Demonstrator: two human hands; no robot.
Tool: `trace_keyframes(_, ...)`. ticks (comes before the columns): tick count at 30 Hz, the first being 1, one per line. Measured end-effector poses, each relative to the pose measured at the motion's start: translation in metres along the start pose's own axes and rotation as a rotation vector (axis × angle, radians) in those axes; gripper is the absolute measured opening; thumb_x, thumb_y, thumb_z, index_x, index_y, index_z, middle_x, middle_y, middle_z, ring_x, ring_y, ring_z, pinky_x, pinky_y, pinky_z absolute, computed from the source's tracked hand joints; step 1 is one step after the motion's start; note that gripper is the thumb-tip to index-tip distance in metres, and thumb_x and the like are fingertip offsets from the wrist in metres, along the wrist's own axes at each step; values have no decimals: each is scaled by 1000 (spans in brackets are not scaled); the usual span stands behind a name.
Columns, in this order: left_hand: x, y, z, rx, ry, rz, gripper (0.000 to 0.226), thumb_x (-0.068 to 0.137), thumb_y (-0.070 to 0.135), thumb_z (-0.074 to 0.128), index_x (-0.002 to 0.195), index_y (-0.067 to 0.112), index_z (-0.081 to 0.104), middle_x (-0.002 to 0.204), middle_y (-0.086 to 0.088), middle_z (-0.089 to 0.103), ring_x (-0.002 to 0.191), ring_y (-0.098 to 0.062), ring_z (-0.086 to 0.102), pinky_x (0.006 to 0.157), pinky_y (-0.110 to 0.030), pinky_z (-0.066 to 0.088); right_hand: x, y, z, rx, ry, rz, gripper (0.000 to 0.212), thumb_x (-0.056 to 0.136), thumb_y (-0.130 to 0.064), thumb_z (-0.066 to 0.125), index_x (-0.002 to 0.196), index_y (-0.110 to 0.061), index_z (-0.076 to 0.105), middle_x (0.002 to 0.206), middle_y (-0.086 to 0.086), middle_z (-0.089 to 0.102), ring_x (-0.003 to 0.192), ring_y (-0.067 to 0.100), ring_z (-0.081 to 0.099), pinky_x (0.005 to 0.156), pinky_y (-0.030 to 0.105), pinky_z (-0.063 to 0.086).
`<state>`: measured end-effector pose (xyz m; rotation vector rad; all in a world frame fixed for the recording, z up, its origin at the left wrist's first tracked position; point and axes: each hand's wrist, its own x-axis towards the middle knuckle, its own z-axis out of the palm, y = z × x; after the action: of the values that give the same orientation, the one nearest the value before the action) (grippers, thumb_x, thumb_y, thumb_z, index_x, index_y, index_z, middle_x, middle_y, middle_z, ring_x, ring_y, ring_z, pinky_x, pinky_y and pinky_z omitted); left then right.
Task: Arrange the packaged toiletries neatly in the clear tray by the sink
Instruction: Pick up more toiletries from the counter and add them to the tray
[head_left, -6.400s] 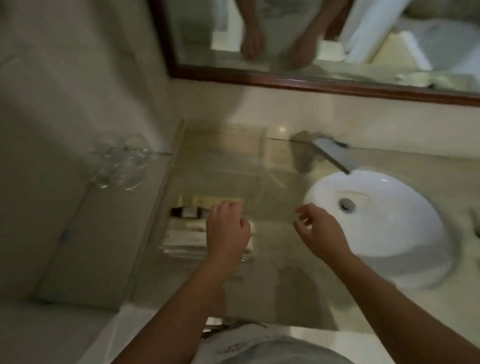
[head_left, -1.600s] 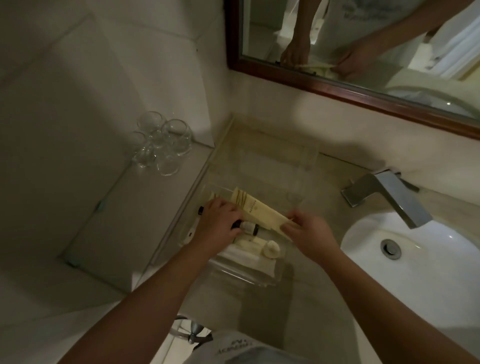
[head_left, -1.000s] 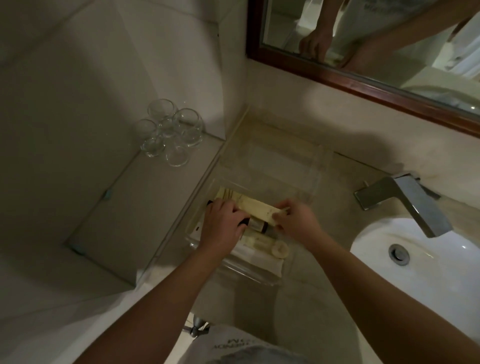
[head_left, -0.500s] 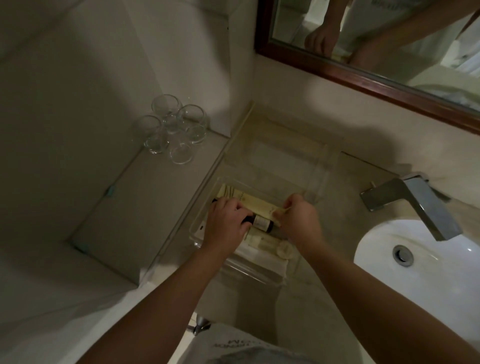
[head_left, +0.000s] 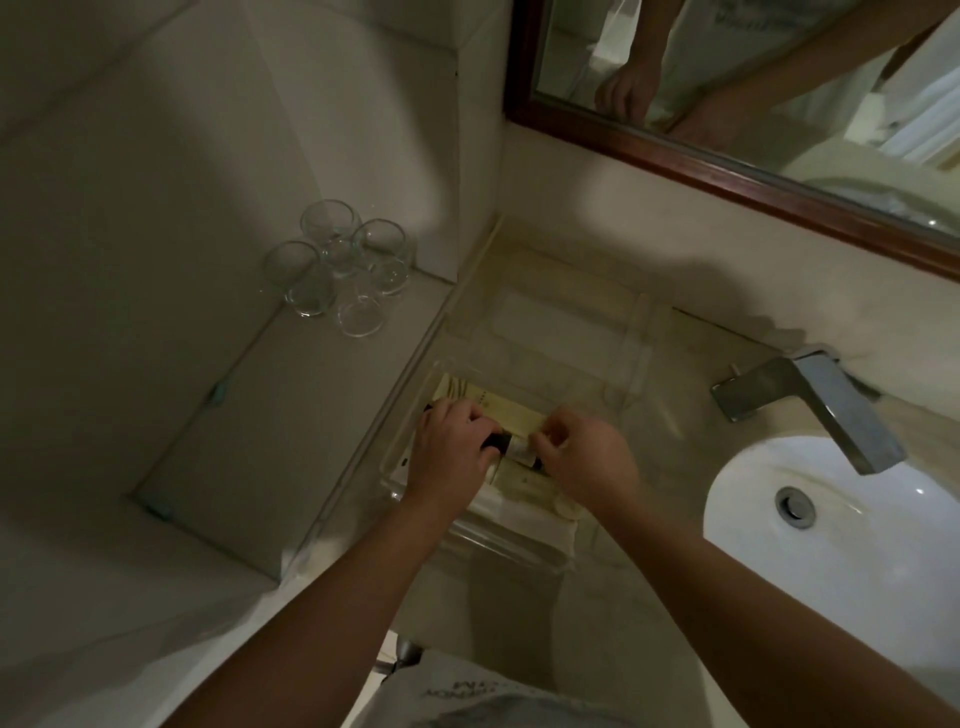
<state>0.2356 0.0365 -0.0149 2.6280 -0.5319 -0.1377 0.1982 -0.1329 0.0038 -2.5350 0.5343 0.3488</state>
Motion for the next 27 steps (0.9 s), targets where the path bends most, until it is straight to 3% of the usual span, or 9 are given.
trace_keyframes(8,-12,-24,-11,-62,51,-80,24,72,20,75,94,22,68,94,4,57,93,-18,50,80,-33,46,-13,-4,11,-188,-13,-90,33,81,-50,62,108,-30,59,104,-4,63,87,19,64,67,32,50)
trace_keyframes(18,-21,-21,-20,-89,46,-59,26,73,22,74,98,21,67,97,1,59,95,-20,52,82,-33,45,-24,-6,9,-134,55,-33,38,84,-46,63,118,-30,57,117,-5,59,97,19,63,70,31,48)
trace_keyframes(27,-33,52,1,-145,58,61,19,76,20,70,95,16,66,93,-4,58,91,-23,53,77,-37,48,-88,89,-31,91,273,115,26,87,-32,64,112,-26,61,102,-4,64,83,12,59,68,26,44)
